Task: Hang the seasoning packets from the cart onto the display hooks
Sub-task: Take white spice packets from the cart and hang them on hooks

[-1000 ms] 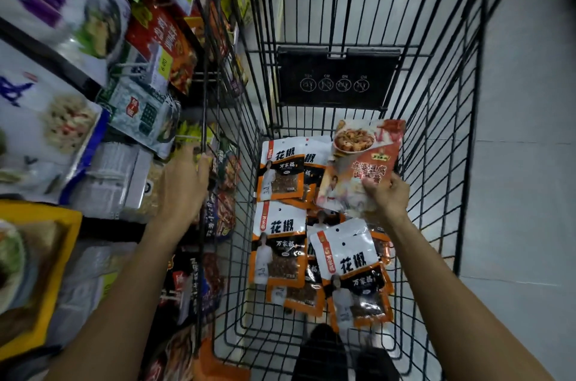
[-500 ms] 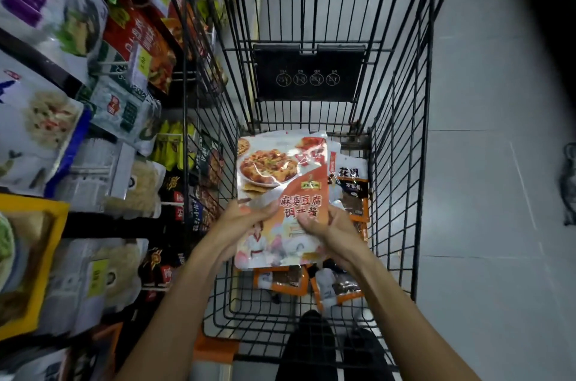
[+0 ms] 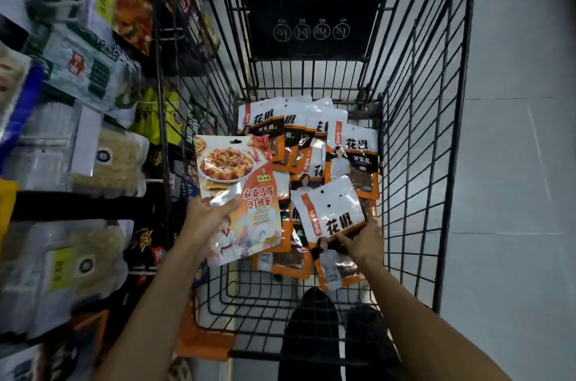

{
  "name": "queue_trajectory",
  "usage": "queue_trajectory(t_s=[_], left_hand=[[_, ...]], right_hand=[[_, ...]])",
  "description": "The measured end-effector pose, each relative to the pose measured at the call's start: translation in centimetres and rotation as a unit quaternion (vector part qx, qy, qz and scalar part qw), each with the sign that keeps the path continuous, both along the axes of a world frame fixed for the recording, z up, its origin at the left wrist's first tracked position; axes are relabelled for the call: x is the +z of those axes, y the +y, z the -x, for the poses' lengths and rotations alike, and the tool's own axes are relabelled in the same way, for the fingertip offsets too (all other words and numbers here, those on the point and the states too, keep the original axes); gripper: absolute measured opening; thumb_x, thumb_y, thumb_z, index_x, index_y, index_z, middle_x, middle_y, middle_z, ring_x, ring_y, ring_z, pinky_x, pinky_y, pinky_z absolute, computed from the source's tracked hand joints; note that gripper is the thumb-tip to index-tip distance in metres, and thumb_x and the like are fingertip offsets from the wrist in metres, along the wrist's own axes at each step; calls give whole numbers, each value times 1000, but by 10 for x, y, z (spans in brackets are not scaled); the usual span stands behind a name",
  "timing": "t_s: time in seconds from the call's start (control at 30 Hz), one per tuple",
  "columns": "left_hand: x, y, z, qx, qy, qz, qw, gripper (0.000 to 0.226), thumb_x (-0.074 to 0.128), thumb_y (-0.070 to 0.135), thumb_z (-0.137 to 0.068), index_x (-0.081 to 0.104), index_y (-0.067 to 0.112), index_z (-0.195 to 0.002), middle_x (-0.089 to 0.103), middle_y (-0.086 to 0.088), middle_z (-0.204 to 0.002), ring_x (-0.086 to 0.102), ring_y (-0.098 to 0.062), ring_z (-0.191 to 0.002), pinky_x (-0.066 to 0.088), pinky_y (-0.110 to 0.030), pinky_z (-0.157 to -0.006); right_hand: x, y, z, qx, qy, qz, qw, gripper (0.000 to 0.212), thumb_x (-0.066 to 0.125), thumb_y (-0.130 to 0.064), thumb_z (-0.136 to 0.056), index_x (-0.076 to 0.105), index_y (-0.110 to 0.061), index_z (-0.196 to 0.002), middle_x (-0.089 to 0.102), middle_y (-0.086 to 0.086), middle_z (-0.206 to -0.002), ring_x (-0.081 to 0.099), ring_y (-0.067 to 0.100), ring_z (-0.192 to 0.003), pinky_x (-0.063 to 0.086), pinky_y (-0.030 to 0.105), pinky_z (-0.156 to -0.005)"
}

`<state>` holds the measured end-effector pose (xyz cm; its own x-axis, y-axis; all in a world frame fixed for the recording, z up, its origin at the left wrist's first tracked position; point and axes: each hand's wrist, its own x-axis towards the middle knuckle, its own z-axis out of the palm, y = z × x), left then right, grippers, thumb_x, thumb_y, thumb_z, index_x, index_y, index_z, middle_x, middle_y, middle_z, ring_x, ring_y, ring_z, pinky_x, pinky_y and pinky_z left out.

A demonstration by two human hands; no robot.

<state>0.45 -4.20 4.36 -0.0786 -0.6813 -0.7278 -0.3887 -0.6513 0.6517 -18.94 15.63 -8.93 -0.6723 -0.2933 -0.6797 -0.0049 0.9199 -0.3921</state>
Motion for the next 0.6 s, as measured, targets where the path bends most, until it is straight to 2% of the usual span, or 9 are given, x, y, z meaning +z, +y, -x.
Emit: queue_trajectory(t_s=[0.1,0.23,0.3,0.33,0.37,0.43,0.5,0.53,0.6], left_hand=[[-5,-1,-5,3,-7,-1,1000,12,74,6,-80,63,4,-85,61,4,-47,50,-3,-32,39,-14,-37],[-4,3,-5,2,-15,4,1000,28,74,7,-80,62,-6,-102,64,-3,-52,61,-7,-42,47,-18,-41],[-2,4,-6,4,-25,-2,1000,52,76,17,-79,55,-7,-120,67,-28,-95,70,-31,-90,57,-42,-79],[0,5,-6,0,-43,-6,999,60,77,22,-79,51,-7,-125,59,-35,-115,59,-43,-109,47,-53,-94],[1,6,-6,-7,-51,-8,999,65,77,24,-78,48,-7,-127,53,-37,-123,52,-49,-115,40,-57,-99],[2,9,-6,-13,-51,-7,999,63,76,24,-78,50,-8,-126,60,-32,-105,64,-40,-93,46,-54,-93],[4,12,-5,-12,-45,2,999,56,76,20,-78,54,-9,-121,61,-18,-79,59,-15,-56,56,-40,-71],[5,15,-4,-10,-47,2,999,55,75,20,-79,54,-9,-121,63,-22,-83,58,-13,-55,56,-38,-72],[7,19,-3,0,-49,-6,999,62,76,22,-79,50,-10,-125,57,-37,-114,64,-30,-79,48,-50,-93]], right_hand=[[-6,2,-3,14,31,-35,999,71,82,-24,-74,43,-7,-131,57,15,-126,52,32,-122,45,47,-101],[-5,1,-11,13,61,-36,997,50,81,-27,-75,58,-6,-113,64,13,-113,59,29,-109,49,40,-93],[-4,1,-13,12,19,-22,1000,31,80,-27,-77,66,-7,-95,70,11,-102,66,24,-94,53,25,-75],[-4,2,-13,-2,-16,-7,1000,24,80,-24,-77,66,-8,-89,72,11,-99,66,21,-86,49,16,-64],[-3,3,-11,-18,-54,8,998,22,80,-21,-77,67,-8,-89,72,11,-100,65,19,-82,46,11,-59],[-1,8,-4,-34,-120,25,992,33,82,-17,-75,67,-4,-101,71,13,-109,66,23,-94,51,18,-73],[5,13,2,-38,-152,40,987,52,84,-9,-70,61,-1,-116,66,16,-120,61,31,-112,49,35,-95],[7,16,4,-42,-163,45,985,60,85,-4,-67,57,-1,-119,64,17,-123,58,33,-117,47,39,-100],[8,21,4,-55,-183,41,981,64,84,5,-63,55,-1,-120,61,18,-127,55,34,-122,44,39,-102]])
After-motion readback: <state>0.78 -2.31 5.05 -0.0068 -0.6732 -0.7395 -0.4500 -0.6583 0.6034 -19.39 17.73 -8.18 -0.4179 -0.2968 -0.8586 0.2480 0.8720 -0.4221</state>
